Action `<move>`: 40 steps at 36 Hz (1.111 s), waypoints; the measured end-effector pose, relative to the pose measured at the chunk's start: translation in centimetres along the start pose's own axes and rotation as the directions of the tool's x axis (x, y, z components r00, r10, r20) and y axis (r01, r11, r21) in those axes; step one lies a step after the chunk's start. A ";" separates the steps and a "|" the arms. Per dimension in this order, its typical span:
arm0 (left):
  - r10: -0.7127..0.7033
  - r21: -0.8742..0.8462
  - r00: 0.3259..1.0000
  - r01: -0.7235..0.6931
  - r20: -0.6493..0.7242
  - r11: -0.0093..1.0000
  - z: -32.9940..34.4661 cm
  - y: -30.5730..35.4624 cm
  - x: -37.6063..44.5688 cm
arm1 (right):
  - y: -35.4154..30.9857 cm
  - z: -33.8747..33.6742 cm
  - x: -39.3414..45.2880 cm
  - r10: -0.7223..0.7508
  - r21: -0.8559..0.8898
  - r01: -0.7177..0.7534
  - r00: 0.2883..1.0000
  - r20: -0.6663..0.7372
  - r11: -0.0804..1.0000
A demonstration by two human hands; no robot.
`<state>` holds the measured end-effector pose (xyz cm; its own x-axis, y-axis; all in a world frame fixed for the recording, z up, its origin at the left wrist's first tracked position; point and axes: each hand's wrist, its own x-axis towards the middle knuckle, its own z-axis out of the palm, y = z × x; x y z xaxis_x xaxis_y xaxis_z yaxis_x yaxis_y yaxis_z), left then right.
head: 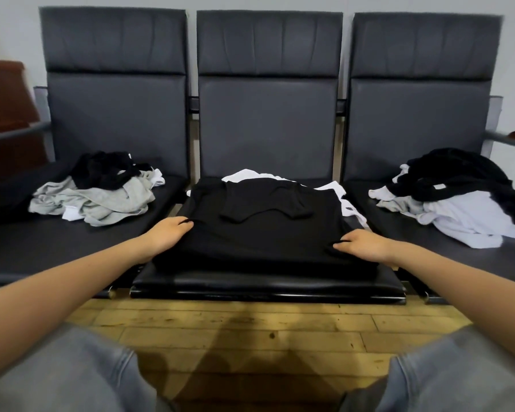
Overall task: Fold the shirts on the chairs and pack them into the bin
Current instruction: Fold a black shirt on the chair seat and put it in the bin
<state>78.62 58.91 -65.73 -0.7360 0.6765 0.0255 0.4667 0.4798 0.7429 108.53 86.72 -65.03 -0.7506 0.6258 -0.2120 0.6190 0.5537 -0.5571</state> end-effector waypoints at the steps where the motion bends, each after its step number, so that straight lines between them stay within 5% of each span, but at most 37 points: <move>1: 0.010 -0.003 0.999 -0.009 0.034 1.000 -0.1 -0.1 -0.3 | 0.1 0.0 -0.1 0.005 -0.013 -0.005 1.000 0.023 1.000; 5: 0.088 0.174 0.991 -0.105 0.098 0.979 -0.6 -0.6 -0.7 | 0.2 -0.2 -0.2 -0.012 0.048 0.010 0.999 0.046 0.999; 12: 0.204 0.330 0.976 -0.169 -0.073 0.929 -1.5 -1.3 0.0 | 0.5 -1.6 1.2 -0.071 0.072 0.089 0.972 -0.225 0.993; 18: 0.096 0.242 0.946 -0.019 -0.311 0.970 -2.8 -0.2 1.7 | 1.6 -3.4 2.7 -0.023 0.095 0.075 0.888 -0.459 0.993; 23: -0.105 -0.103 0.884 0.065 -0.456 0.993 -3.4 0.3 2.7 | 1.6 -5.2 3.0 -0.055 0.142 0.195 0.751 -0.658 0.970; 27: -0.174 -0.213 0.879 0.085 -0.443 0.973 -3.2 -0.2 3.6 | 1.8 -4.8 3.0 -0.023 0.220 0.204 0.781 -0.624 0.954; 32: -0.063 -0.015 0.883 0.063 -0.466 0.998 -2.7 -0.6 4.3 | 2.5 -5.2 3.8 0.109 0.361 0.132 0.812 -0.574 0.923; 37: 0.003 0.156 0.877 0.082 -0.480 0.984 -3.4 -1.6 5.7 | 2.7 -6.0 3.7 0.229 0.568 0.217 0.759 -0.610 0.794; 40: 0.016 0.131 0.871 0.055 -0.490 0.990 -3.1 -1.3 6.2 | 2.7 -5.8 4.2 0.281 0.748 0.222 0.830 -0.481 0.626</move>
<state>71.98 60.77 -64.48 -0.8742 0.3235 0.3622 0.4856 0.5851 0.6495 108.44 94.04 -62.75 -0.3381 0.9395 0.0540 0.0476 0.0744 -0.9961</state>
